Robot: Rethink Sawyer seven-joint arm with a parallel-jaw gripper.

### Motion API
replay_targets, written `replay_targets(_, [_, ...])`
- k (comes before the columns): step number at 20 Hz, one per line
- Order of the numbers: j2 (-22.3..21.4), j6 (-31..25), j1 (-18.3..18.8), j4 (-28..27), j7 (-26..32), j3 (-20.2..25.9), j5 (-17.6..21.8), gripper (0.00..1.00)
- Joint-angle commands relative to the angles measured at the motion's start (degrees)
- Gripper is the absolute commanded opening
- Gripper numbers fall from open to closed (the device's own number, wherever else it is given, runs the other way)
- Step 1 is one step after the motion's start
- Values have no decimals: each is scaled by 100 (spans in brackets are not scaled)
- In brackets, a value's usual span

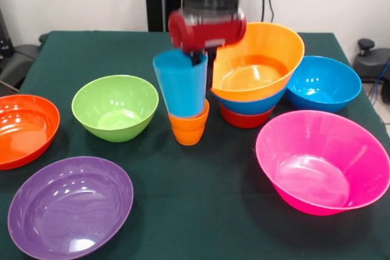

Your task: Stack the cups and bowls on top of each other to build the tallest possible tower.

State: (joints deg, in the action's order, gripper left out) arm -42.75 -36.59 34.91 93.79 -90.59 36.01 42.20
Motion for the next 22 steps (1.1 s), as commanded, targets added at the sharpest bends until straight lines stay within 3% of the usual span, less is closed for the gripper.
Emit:
replay_targets(1, [-1097, -664, 285, 975, 1487, 649, -499, 0])
replay_targets(10, [-1324, -638, 194, 1291, 1229, 824, -501, 0])
replay_targets(22, [-1281, -156, -198, 1751, 180, 594, -411, 0])
